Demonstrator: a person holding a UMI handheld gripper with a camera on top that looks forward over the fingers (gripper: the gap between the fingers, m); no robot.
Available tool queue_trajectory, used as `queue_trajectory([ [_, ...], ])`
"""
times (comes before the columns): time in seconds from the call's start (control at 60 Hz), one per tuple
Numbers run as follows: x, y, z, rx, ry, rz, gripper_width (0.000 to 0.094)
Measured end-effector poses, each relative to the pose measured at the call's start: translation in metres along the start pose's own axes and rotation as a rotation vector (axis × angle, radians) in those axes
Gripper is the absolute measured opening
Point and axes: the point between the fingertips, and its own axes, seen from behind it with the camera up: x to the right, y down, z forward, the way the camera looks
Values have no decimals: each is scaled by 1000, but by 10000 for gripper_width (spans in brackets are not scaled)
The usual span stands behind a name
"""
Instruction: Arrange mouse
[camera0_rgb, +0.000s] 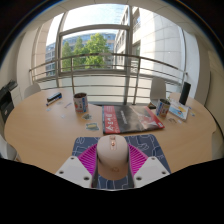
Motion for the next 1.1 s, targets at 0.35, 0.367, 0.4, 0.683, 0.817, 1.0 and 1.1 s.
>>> queue_trajectory([
  [0.35, 20, 56, 12, -104, -64, 13, 832],
  [0.367, 21, 54, 9, -98, -58, 12, 825],
  [0.4, 22, 50, 2, -84, -47, 11, 839],
  [0.683, 11, 16, -113, 4, -10, 13, 858],
  [0.817, 6, 27, -177, 20, 18, -10, 847],
  [1.0, 2, 54, -258, 18, 51, -12, 846],
  [1.1, -3, 69, -290, 15, 53, -28, 847],
])
